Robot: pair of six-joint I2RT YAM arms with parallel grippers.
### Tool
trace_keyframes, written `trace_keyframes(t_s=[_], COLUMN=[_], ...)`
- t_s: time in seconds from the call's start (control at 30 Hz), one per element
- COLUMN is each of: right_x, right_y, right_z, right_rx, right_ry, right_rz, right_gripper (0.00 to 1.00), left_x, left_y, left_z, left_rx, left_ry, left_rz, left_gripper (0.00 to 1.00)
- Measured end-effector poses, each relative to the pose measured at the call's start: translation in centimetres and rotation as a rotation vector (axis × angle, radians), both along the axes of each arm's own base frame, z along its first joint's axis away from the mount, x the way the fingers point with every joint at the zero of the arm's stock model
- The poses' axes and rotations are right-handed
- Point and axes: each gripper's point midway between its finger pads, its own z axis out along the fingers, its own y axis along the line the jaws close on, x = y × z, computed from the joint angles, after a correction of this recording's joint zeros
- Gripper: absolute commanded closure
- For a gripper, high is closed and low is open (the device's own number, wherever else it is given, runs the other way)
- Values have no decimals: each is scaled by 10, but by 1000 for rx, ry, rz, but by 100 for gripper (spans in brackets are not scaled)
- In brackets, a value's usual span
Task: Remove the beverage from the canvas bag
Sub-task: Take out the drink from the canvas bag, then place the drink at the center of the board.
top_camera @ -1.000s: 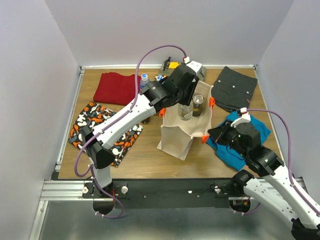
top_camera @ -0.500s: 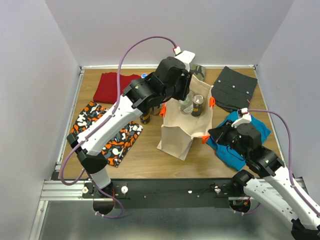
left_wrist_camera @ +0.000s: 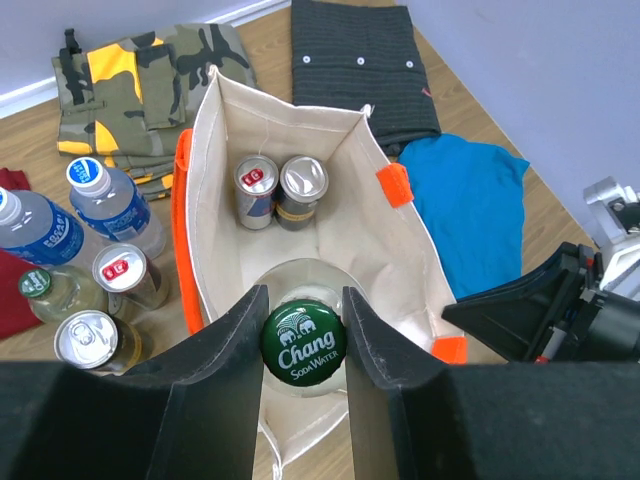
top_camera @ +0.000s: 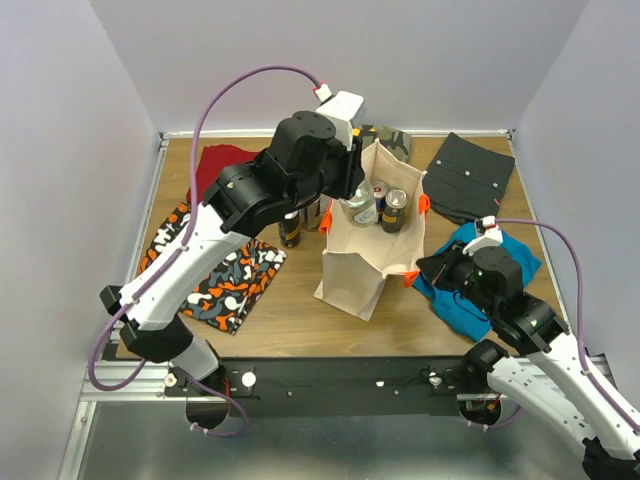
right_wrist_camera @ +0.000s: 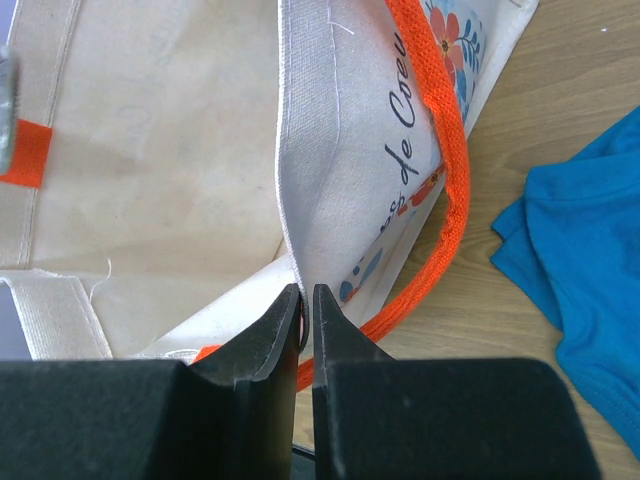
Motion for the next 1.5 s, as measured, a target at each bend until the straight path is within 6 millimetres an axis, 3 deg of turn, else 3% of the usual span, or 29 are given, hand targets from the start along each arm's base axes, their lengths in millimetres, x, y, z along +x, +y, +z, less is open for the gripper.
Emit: trace_keyframes(t_s=[0.47, 0.93, 1.17, 1.5], right_x=[0, 1, 1, 2], right_y=[0, 0, 1, 1], right_z=[0, -2, -3, -5], right_rx=[0, -5, -8, -12], right_ry=[0, 8, 11, 18], right_rz=[0, 0, 0, 0], right_gripper=[82, 82, 82, 82], left_x=[-9, -1, 8, 24], left_y=[37, 89, 107, 106], left_z=[36, 37, 4, -56], left_rx=[-52, 23, 119, 219], left_ry=[-89, -164, -159, -114], left_rz=[80, 277, 378, 422], left_gripper=[100, 100, 100, 100])
